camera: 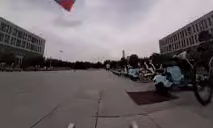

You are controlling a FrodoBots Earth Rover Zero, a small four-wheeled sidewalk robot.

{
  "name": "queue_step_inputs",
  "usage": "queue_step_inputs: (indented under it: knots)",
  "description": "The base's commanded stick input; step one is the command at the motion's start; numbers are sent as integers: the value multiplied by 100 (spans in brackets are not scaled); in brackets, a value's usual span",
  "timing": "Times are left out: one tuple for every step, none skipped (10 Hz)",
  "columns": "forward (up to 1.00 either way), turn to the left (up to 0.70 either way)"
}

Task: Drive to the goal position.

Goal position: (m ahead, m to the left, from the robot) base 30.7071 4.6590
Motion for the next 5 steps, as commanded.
queue_step_inputs:
  knots:
    - [70, 0]
    - [70, 0]
    - [70, 0]
    - [70, 0]
    - [70, 0]
